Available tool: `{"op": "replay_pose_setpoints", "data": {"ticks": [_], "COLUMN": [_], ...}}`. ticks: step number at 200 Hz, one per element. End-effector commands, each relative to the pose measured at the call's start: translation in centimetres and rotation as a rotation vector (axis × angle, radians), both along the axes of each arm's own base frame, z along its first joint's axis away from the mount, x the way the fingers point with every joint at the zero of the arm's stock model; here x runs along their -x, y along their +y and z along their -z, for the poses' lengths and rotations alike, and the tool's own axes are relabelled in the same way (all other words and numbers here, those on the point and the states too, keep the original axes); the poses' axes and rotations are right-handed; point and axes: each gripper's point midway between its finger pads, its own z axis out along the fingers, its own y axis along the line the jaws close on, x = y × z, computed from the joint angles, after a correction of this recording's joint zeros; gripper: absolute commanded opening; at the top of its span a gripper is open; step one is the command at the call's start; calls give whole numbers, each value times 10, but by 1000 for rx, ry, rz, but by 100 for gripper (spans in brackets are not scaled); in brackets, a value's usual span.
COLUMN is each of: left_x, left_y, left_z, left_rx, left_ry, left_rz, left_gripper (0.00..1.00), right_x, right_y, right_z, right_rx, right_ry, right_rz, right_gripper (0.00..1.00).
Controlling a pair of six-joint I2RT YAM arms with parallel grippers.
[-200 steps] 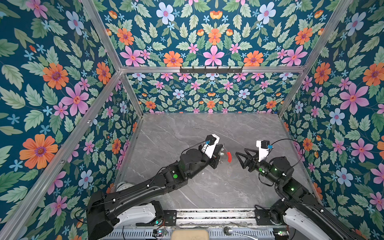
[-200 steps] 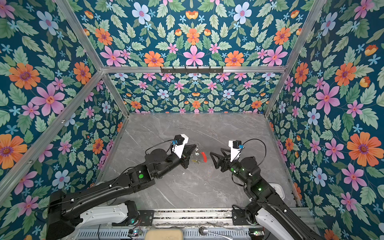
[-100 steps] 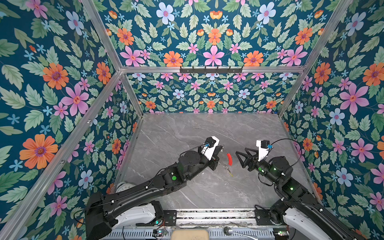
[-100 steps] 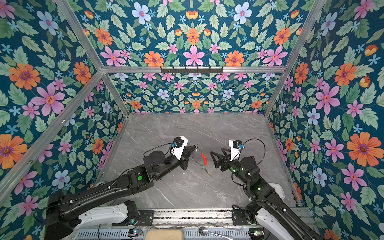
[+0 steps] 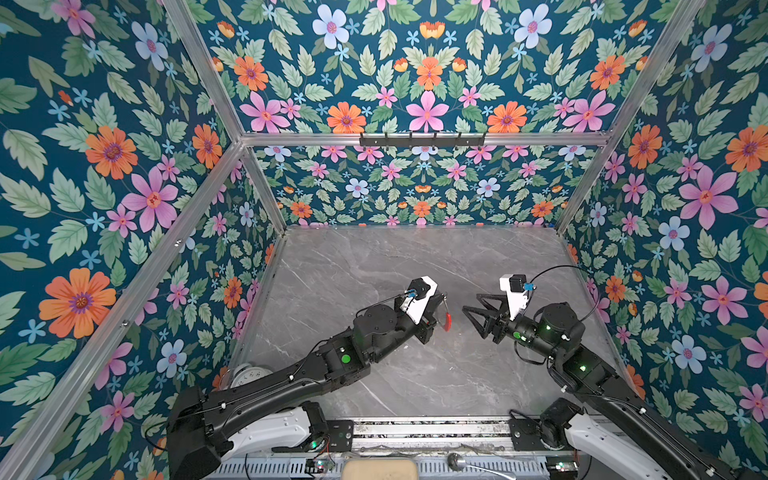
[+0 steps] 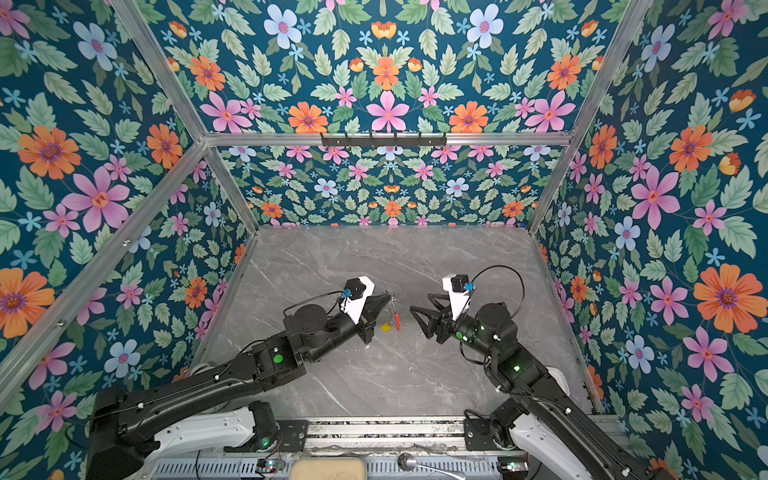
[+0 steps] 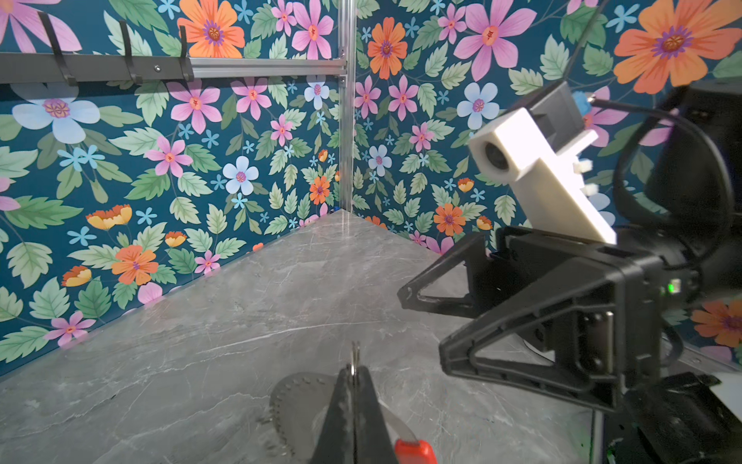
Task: Remove the keys from the keyring
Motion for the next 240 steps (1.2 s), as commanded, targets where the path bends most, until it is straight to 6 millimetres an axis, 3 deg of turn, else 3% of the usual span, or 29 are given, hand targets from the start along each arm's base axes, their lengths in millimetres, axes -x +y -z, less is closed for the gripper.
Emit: {"op": "replay_pose_setpoints", "data": {"ticks": [1,59,130,212,240], "left_x": [9,22,41,43,42], "left_y": [0,7,13,3,0], "left_z": [-17,-19,-25,-4,0], "left_rx": [63,112,160,-67,-149], "left_ry": [-57,-82,-91,183,276], "left_rz": [54,154,286,326,318], "left_gripper": [0,0,0,0,0], "right_x": [11,33,35,40,40], "right_y": [13,29,36,28,26], "right_z": [-17,-43,-41,-40,-39], "right_rx": [-26,-131,-144,-115,-104], "right_ry": [-75,-137,-95,-6,24], "right_rz": [-121,-378,-437,-393,-382], "right_gripper": [72,68,61,61,56]}}
